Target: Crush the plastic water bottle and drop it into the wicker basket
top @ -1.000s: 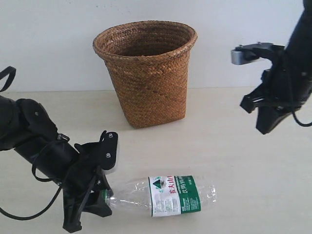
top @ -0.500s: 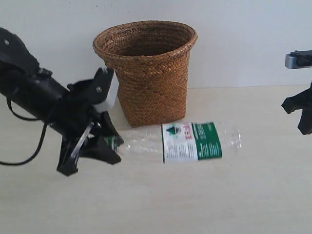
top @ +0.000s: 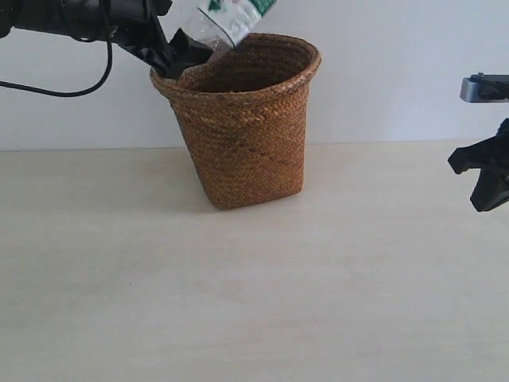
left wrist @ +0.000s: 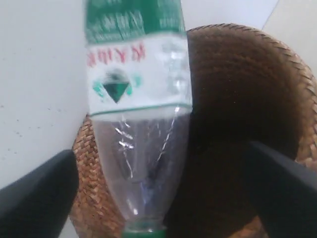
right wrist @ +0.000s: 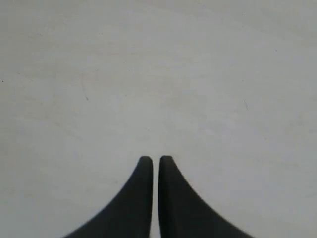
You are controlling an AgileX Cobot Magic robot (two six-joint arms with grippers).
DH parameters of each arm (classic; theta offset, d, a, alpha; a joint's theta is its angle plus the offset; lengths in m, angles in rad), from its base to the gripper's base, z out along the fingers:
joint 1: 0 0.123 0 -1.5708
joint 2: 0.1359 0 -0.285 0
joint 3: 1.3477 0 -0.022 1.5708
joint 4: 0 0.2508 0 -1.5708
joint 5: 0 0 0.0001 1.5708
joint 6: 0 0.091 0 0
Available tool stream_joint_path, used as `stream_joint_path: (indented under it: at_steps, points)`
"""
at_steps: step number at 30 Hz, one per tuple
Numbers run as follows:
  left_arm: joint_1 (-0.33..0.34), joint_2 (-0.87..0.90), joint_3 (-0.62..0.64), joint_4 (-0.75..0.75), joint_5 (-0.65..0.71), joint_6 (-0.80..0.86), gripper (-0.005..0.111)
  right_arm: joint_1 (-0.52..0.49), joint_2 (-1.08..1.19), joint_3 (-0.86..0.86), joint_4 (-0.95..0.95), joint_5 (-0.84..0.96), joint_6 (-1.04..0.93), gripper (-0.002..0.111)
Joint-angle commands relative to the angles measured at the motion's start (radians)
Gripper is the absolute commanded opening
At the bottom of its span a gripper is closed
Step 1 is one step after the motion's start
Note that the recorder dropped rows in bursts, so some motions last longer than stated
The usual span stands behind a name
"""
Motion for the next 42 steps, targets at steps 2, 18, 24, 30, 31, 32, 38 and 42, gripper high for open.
stream_joint_path:
  at_steps: [2, 18, 24, 30, 31, 32, 38, 42]
  points:
    - [-0.007, -0.001, -0.015, 0.021, 0.024, -0.021, 0.071, -0.005, -0.013, 0.002, 0.017, -0.028, -0.028, 0.000]
    - [0.037, -0.068, -0.015, 0.553, 0.395, -0.655, 0.005, -0.005, -0.013, 0.002, -0.276, -0.034, 0.131, 0.000]
    - [0.093, -0.110, -0.015, 0.847, 0.676, -1.080, 0.004, -0.007, -0.098, 0.002, -0.359, -0.012, 0.227, 0.000]
    - [0.098, -0.281, 0.146, 0.949, 0.662, -1.267, 0.004, -0.007, -0.331, 0.111, -0.344, -0.138, 0.241, 0.000]
    - [0.098, -0.307, 0.190, 0.945, 0.630, -1.267, 0.004, -0.007, -0.358, 0.145, -0.344, -0.183, 0.241, 0.000]
    - [0.098, -0.340, 0.234, 0.945, 0.588, -1.270, 0.004, -0.007, -0.390, 0.175, -0.344, -0.222, 0.241, 0.000]
    - [0.098, -0.543, 0.473, 0.930, 0.350, -1.291, 0.004, -0.007, -0.592, 0.328, -0.343, -0.390, 0.275, 0.000]
    - [0.098, -0.697, 0.649, 0.923, 0.175, -1.321, 0.004, -0.005, -0.747, 0.447, -0.331, -0.493, 0.275, 0.000]
